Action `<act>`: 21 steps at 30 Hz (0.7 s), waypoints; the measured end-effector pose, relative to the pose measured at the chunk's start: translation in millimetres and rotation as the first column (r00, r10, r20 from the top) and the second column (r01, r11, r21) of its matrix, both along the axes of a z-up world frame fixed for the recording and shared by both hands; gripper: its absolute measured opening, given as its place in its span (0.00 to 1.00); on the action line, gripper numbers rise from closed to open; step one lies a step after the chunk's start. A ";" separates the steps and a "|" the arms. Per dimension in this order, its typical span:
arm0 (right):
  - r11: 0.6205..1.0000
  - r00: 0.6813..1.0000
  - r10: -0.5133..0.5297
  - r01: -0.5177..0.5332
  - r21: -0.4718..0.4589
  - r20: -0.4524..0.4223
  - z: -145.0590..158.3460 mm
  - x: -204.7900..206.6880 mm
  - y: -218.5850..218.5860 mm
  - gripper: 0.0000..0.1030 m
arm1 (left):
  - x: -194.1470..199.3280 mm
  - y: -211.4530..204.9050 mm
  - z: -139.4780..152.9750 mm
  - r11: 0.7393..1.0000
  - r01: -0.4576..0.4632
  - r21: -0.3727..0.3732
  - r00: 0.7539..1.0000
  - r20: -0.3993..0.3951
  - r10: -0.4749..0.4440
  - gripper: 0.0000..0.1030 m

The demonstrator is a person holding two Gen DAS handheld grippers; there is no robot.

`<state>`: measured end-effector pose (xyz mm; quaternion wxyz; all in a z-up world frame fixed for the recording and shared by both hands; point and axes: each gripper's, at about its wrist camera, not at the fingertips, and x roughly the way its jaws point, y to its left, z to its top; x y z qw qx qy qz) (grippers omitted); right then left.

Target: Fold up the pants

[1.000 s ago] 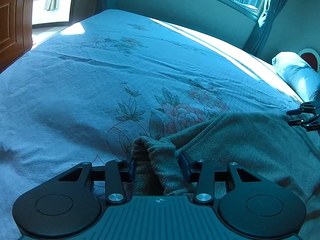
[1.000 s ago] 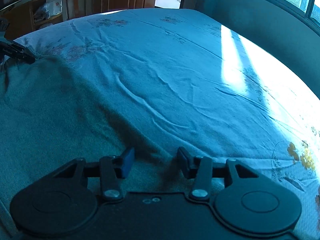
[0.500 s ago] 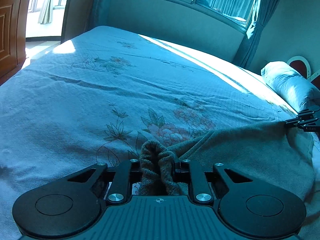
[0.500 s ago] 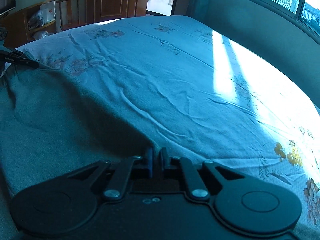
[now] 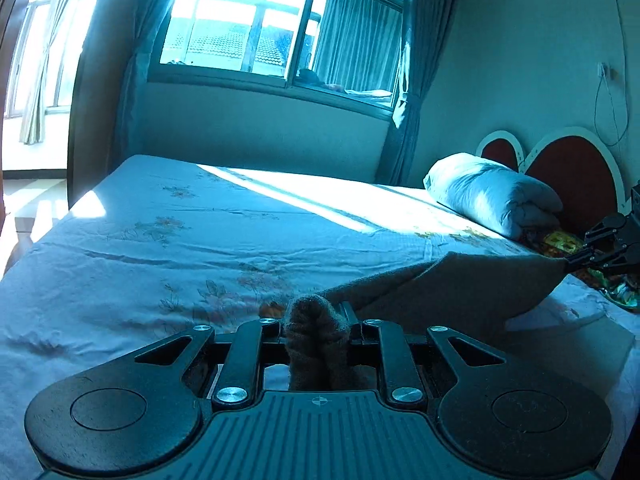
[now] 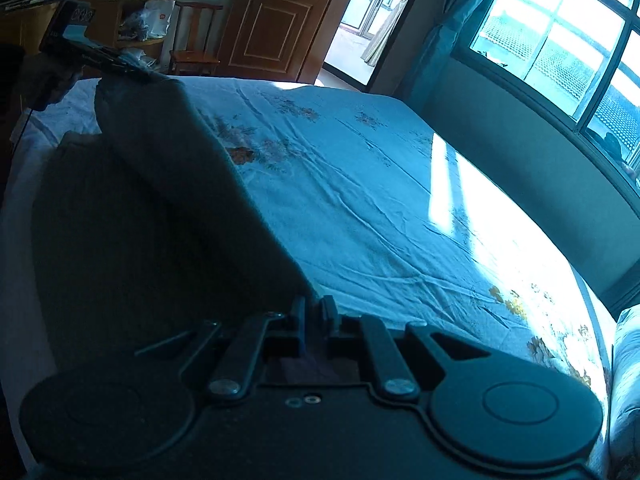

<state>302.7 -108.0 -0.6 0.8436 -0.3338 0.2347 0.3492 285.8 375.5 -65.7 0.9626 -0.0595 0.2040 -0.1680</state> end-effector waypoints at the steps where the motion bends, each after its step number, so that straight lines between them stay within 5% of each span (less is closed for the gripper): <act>1: 1.000 1.000 -0.010 0.010 -0.002 0.026 -10.9 -18.3 -4.8 0.15 | -16.4 -2.8 -7.2 1.000 -0.020 -0.007 1.000 -0.023 0.019 0.33; 2: 0.999 0.998 -0.044 0.044 0.013 0.043 -21.5 -34.2 -11.1 0.25 | -33.6 -5.4 -15.3 0.998 -0.069 0.006 0.997 -0.039 0.069 0.61; 3: 0.995 0.995 -0.087 0.085 0.042 0.047 -28.5 -44.4 -17.6 0.37 | -49.9 -5.1 -22.0 0.990 -0.141 0.015 0.989 -0.047 0.141 0.76; 4: 0.985 0.990 -0.142 0.140 0.104 0.014 -34.7 -53.6 -27.5 0.37 | -66.2 -1.9 -28.1 0.983 -0.185 -0.015 0.982 -0.044 0.184 0.94; 8: 0.895 0.946 -0.308 0.324 0.306 -0.101 -45.0 -71.9 -55.4 0.37 | -112.6 -1.2 -40.6 0.949 -0.293 -0.116 0.952 -0.127 0.279 0.94; 12: 0.801 0.905 -0.395 0.423 0.424 -0.156 -48.9 -76.6 -63.5 0.38 | -142.1 -10.3 -46.0 0.879 -0.416 -0.234 0.906 -0.191 0.378 0.94; 16: 0.738 0.873 -0.433 0.485 0.469 -0.223 -52.4 -75.5 -67.4 0.38 | -163.0 -20.5 -50.4 0.820 -0.458 -0.344 0.888 -0.217 0.405 0.94; 21: 0.636 0.823 -0.472 0.566 0.525 -0.316 -58.0 -81.2 -76.5 0.38 | -161.3 -36.9 -63.7 0.766 -0.525 -0.371 0.846 -0.326 0.422 0.94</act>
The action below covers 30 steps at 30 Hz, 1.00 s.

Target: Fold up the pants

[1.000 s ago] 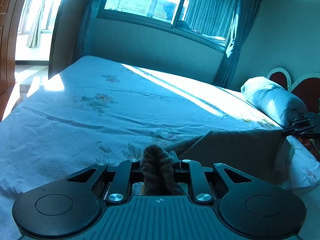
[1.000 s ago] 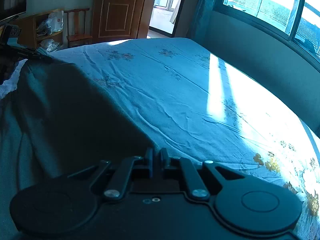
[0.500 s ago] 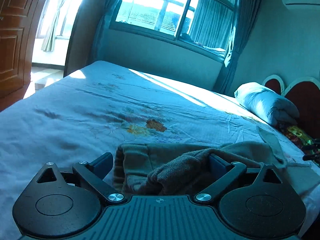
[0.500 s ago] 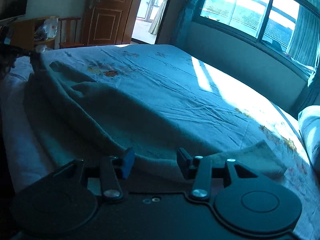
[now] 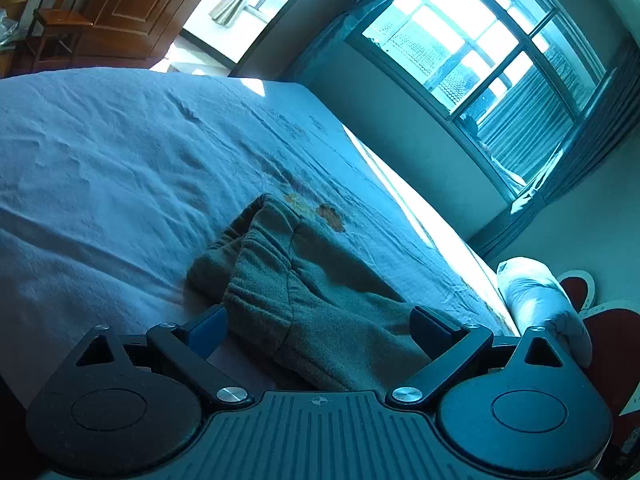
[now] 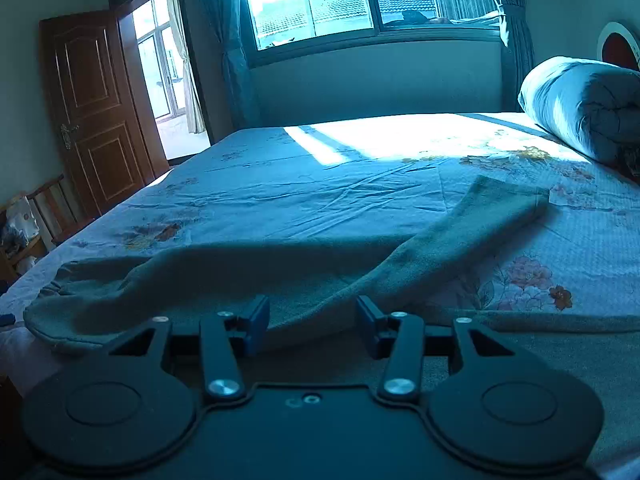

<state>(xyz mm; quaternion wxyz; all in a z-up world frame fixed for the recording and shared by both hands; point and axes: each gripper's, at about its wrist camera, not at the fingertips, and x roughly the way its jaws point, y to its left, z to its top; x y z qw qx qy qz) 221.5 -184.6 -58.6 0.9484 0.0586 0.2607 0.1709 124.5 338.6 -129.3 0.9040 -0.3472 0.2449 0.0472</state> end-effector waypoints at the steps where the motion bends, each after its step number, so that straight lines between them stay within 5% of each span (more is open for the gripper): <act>1: 1.000 1.000 -0.014 0.014 0.016 -0.011 -0.8 2.2 -0.3 0.38 | 3.0 -4.3 -3.2 1.000 -0.007 -0.014 1.000 -0.026 0.007 0.90; 5: 0.997 0.997 -0.059 0.061 0.050 -0.050 -6.9 5.4 5.8 0.38 | 16.8 -6.3 -23.5 0.997 -0.039 -0.065 0.994 -0.107 0.032 0.68; 14: 0.962 0.949 -0.153 0.208 0.179 -0.276 -39.4 51.3 10.1 0.40 | 32.9 -10.2 -44.3 0.989 -0.070 -0.128 0.994 -0.097 0.058 0.63; 17: 0.942 0.905 -0.193 0.279 0.187 -0.379 -54.4 76.7 7.9 0.44 | 41.5 -5.6 -49.2 0.983 -0.100 -0.154 0.991 -0.101 0.085 0.62; 18: 0.932 0.897 -0.178 0.286 0.224 -0.406 -60.2 82.4 3.9 0.28 | 44.1 -5.4 -49.8 0.982 -0.100 -0.159 0.992 -0.096 0.086 0.55; 19: 0.921 0.896 -0.151 0.281 0.271 -0.418 -64.4 85.4 -0.4 0.00 | 47.5 -5.7 -48.9 0.985 -0.093 -0.148 0.992 -0.101 0.078 0.32; 20: 0.906 0.891 -0.133 0.287 0.311 -0.435 -67.7 87.6 -5.7 0.00 | 50.9 -6.0 -48.0 0.986 -0.080 -0.143 0.993 -0.098 0.067 0.29; 24: 0.933 0.943 -0.072 0.178 0.312 -0.324 -46.2 90.3 -2.6 0.00 | 76.3 6.1 -24.7 0.988 0.021 -0.153 0.999 -0.030 -0.026 0.26; 30: 0.933 0.997 -0.068 0.076 0.352 -0.033 36.0 86.5 -5.1 0.00 | 143.4 18.3 38.6 0.978 0.153 -0.140 0.986 0.088 -0.142 0.26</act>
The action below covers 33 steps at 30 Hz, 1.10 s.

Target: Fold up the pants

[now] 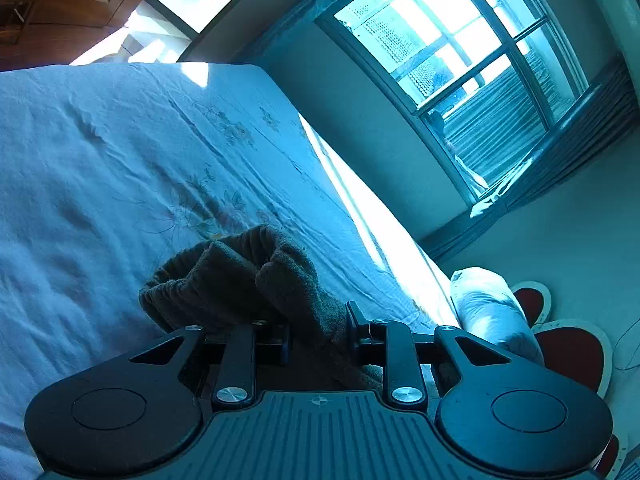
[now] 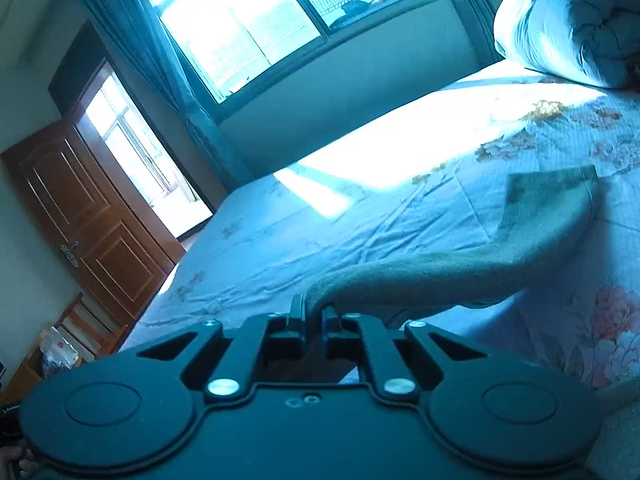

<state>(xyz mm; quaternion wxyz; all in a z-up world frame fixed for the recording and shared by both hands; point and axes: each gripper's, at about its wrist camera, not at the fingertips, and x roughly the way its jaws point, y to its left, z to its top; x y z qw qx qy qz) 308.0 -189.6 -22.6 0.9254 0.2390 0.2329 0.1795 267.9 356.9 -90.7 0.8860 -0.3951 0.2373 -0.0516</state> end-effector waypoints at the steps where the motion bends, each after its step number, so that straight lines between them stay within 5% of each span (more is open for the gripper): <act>1: 1.000 0.999 0.005 -0.005 0.002 0.036 2.2 -15.2 -4.4 0.00 | -4.6 -1.0 1.2 1.000 0.002 0.003 1.000 0.002 -0.002 0.26; 3: 0.999 0.998 0.028 -0.025 -0.046 0.049 -10.9 -42.2 -5.8 0.00 | -21.5 -4.5 -11.3 0.999 -0.013 0.034 0.998 -0.055 0.015 0.26; 7: 0.993 0.994 0.071 -0.079 -0.091 -0.085 -60.3 -49.2 -1.8 0.00 | -65.1 5.8 -75.3 0.997 -0.060 -0.039 0.978 -0.200 0.051 0.26; 10: 0.992 0.989 0.068 -0.080 -0.093 -0.130 -72.9 -45.3 6.8 0.00 | -88.2 2.1 -104.3 0.989 -0.109 -0.103 0.969 -0.232 0.083 0.26; 17: 0.991 0.986 0.080 -0.093 -0.092 -0.144 -62.3 -41.2 -0.2 0.00 | -89.4 -3.3 -85.2 0.991 -0.101 -0.089 0.976 -0.204 0.081 0.27; 23: 0.992 0.980 0.076 -0.093 -0.087 -0.183 -70.4 -36.9 -2.1 0.04 | -97.4 -0.7 -86.2 0.988 -0.131 -0.084 0.959 -0.265 0.105 0.61; 25: 0.994 0.979 0.068 -0.082 -0.068 -0.192 -73.5 -36.0 -4.2 0.03 | -105.7 0.6 -92.9 0.981 -0.149 -0.122 0.961 -0.252 0.115 0.64; 28: 0.996 0.981 0.056 -0.070 -0.064 -0.188 -72.8 -36.7 -4.8 0.02 | -113.4 -9.7 -92.9 0.985 -0.122 -0.122 0.972 -0.218 0.093 0.20; 33: 0.995 0.978 0.060 -0.074 -0.062 -0.202 -73.6 -30.6 -5.9 0.02 | -113.6 -17.6 -99.4 0.980 -0.134 -0.146 0.965 -0.244 0.096 0.20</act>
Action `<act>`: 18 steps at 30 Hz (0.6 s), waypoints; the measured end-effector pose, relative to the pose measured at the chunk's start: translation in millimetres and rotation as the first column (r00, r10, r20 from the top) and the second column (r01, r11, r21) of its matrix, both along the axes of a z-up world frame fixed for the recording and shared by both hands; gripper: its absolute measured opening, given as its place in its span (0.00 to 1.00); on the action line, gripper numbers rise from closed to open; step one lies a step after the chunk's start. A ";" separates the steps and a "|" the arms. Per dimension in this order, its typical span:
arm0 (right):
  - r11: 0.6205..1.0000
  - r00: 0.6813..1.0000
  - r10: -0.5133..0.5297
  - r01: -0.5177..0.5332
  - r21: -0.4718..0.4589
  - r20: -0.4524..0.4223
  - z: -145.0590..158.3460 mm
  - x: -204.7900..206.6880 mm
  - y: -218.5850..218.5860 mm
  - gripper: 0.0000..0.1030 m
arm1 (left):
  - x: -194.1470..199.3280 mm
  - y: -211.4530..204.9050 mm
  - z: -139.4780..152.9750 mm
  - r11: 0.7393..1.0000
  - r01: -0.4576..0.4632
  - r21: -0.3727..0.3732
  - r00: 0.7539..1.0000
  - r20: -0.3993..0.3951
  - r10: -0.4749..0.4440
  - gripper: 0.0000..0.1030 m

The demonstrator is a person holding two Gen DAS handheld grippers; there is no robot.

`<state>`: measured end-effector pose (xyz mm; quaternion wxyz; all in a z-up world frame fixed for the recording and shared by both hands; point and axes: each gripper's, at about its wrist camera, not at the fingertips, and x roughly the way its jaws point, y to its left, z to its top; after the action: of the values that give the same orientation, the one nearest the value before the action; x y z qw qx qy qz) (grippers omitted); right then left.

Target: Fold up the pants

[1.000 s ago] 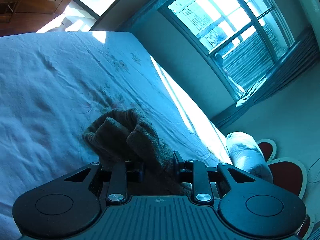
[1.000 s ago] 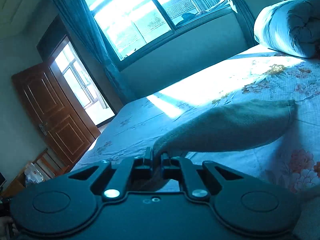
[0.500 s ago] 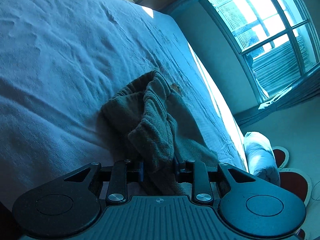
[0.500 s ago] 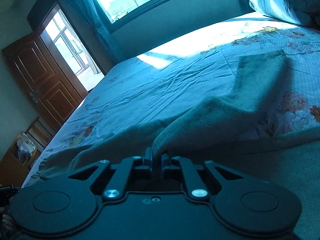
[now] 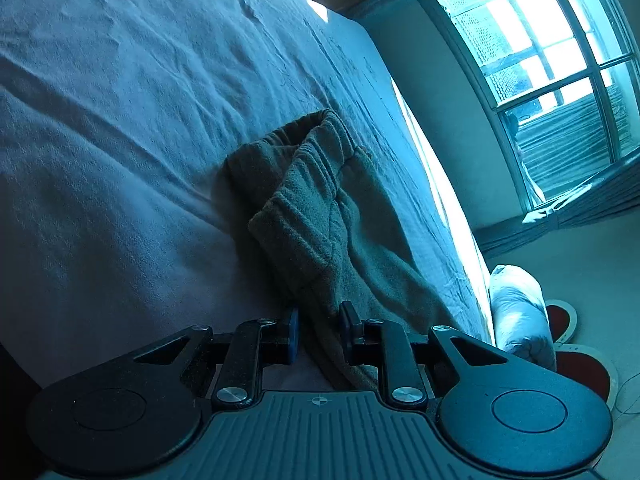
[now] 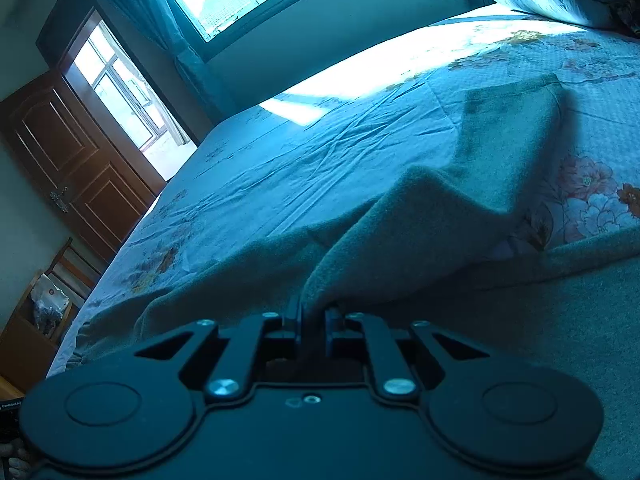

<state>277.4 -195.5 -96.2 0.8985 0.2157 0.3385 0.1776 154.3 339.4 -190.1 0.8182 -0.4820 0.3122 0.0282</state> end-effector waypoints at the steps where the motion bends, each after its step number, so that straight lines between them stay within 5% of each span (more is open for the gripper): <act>1: 1.000 1.000 -0.001 0.001 0.001 -0.003 -0.5 0.7 -0.3 0.02 | -1.5 -1.6 0.4 1.000 -0.007 -0.001 1.000 0.010 0.007 0.20; 4: 1.000 1.000 0.001 -0.001 0.021 -0.014 -4.7 4.6 -1.9 0.00 | -2.7 -3.5 1.5 0.999 -0.038 -0.013 0.997 0.070 0.039 0.07; 6: 1.000 1.000 0.016 -0.016 0.000 -0.002 -0.5 9.1 0.9 0.00 | 6.0 -4.8 14.1 0.999 -0.033 0.005 0.991 0.127 0.033 0.07; 9: 1.000 0.994 0.006 -0.006 0.002 0.110 33.4 16.4 1.5 0.00 | 41.9 0.5 54.2 0.998 -0.001 0.068 0.979 0.206 -0.013 0.07; 14: 0.995 0.942 -0.079 0.057 0.076 0.326 80.6 -21.3 -10.4 0.00 | 61.2 13.0 122.8 0.984 0.004 0.179 0.885 0.457 -0.087 0.03; 16: 0.995 0.951 -0.081 0.062 0.073 0.299 55.0 -45.5 -10.5 0.00 | 54.4 26.0 99.0 0.973 -0.001 0.233 0.951 0.301 -0.071 0.03; 18: 0.999 0.991 -0.050 0.051 -0.001 0.128 2.7 -49.5 -2.3 0.00 | 46.4 48.7 43.4 0.983 0.004 0.181 0.998 0.065 -0.016 0.02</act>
<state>227.9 -197.8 -93.5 0.9230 0.2103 0.2751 0.1676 200.8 388.1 -146.7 0.8686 -0.4049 0.2835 0.0363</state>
